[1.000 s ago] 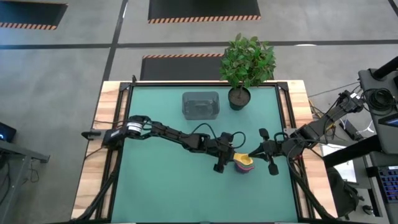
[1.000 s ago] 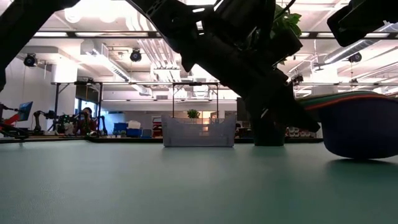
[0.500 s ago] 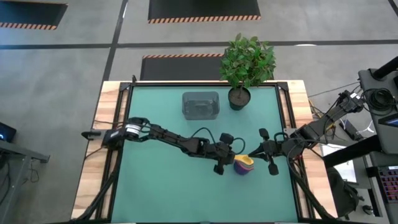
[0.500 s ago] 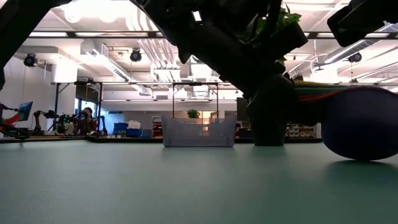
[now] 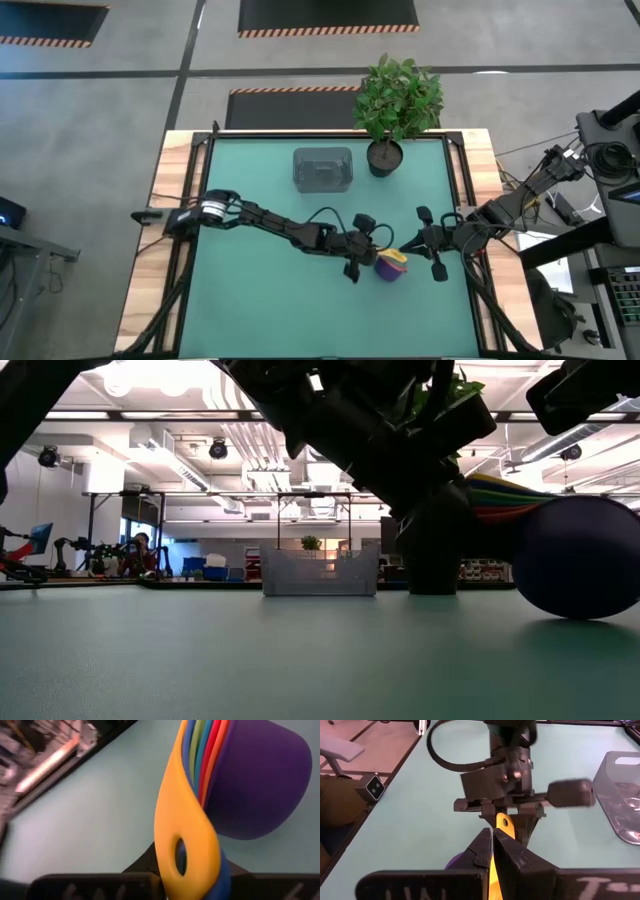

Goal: Nest measuring cups in basket
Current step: Put the measuring cup into the bin

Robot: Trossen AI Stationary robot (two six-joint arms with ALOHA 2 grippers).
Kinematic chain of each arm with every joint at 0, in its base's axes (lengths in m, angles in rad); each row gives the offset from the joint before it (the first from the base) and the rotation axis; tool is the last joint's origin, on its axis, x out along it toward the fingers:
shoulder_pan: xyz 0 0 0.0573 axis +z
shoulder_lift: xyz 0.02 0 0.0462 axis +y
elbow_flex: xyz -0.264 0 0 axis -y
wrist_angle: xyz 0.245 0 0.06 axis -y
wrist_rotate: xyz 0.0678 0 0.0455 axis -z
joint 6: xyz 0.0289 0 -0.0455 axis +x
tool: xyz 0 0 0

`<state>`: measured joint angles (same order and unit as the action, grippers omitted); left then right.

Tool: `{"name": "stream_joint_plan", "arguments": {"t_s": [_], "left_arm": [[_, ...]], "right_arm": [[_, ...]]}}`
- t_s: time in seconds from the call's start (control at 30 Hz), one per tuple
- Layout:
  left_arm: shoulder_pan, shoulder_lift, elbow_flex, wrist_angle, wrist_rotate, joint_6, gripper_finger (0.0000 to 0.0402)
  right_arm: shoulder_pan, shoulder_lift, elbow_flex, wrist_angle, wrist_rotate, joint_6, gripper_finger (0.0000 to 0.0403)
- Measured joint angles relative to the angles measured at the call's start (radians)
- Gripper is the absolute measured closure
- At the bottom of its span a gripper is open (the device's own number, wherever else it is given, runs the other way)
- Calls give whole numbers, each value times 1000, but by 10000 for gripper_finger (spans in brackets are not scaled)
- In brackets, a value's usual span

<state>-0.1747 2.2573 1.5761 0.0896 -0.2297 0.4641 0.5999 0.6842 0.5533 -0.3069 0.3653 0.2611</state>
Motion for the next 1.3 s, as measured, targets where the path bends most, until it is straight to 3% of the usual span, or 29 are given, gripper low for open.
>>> {"name": "stream_joint_plan", "arguments": {"t_s": [0.1, 0.3, 0.7, 1.03, 1.2, 1.3], "left_arm": [[-20, -8, 0, -3, -78, 56, 378], [-41, -32, 0, -6, -110, 85, 381], [-58, -138, -32, -120, -267, 137, 380], [-56, -421, -296, -96, -491, 165, 380], [-12, -566, -481, 11, -652, 248, 380], [49, -627, -598, 103, -688, 301, 380]], "right_arm": [[0, -1, 0, -4, 0, -3, 394], [0, -22, 0, -3, 1, -27, 394], [0, -149, 0, 53, 1, -91, 394], [0, -180, 0, 66, 7, -117, 394], [0, -156, 0, 99, 30, -139, 394], [0, -142, 0, 128, 29, -152, 394]]}}
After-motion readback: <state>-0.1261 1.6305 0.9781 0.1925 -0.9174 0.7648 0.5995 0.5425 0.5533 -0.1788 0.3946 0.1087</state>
